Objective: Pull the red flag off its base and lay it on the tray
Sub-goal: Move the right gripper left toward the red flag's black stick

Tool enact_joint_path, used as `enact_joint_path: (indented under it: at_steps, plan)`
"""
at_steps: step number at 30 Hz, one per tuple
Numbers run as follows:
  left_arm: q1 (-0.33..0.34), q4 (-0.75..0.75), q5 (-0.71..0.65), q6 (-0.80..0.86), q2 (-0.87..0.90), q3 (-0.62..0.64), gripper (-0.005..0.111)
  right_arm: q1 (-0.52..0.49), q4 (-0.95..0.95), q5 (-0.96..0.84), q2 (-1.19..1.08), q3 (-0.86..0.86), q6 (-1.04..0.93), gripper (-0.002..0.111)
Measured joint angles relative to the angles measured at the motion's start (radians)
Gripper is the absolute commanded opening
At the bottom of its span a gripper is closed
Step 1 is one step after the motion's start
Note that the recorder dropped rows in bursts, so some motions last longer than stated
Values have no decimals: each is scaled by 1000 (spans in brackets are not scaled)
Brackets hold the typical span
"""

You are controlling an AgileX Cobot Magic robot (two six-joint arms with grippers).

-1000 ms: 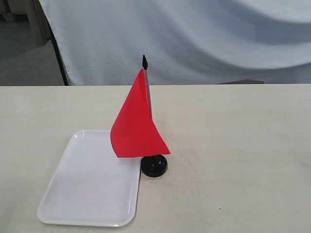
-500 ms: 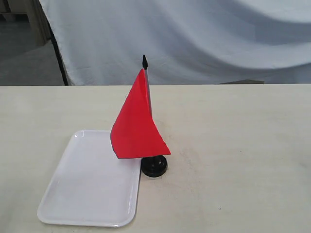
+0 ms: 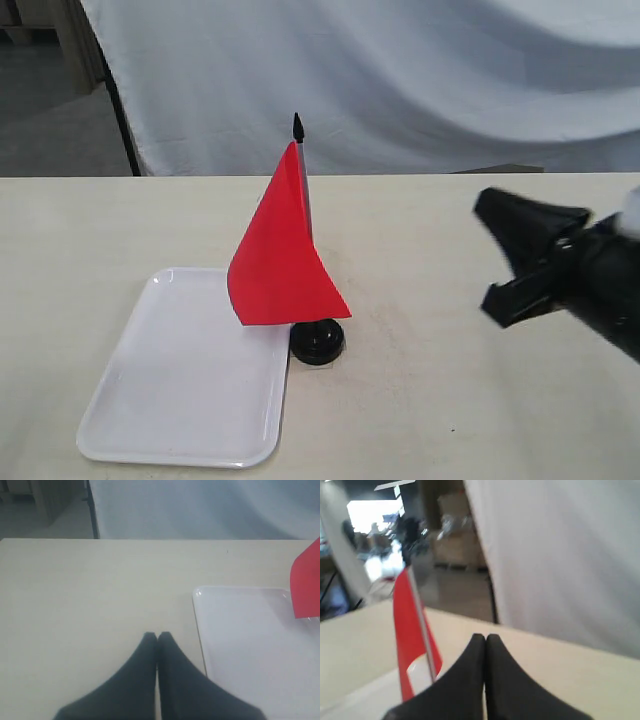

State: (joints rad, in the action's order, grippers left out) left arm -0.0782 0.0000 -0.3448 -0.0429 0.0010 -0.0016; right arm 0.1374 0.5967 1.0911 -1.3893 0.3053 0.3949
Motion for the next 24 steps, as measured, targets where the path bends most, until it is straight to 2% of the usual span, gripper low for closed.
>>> enact_joint_path:
  at_steps: [6, 11, 13, 15, 16, 20, 21, 24]
  plan:
    - [0, 0, 0, 0, 0, 0, 0, 2, 334, 79, -400, 221, 0, -1]
    - [0, 0, 0, 0, 0, 0, 0, 4, 438, 106, -608, 327, 0, 0]
    - [0, 0, 0, 0, 0, 0, 0, 5, 445, 108, -651, 347, 0, 6]
    - [0, 0, 0, 0, 0, 0, 0, 7, 441, 108, -670, 355, 0, 22]
    - [0, 0, 0, 0, 0, 0, 0, 7, 440, 108, -676, 356, 0, 34]
    - [0, 0, 0, 0, 0, 0, 0, 7, 438, 112, -678, 360, 0, 101]
    - [0, 0, 0, 0, 0, 0, 0, 7, 435, 112, -678, 360, 0, 104]
    - [0, 0, 0, 0, 0, 0, 0, 9, 443, 113, -678, 360, 0, 105]
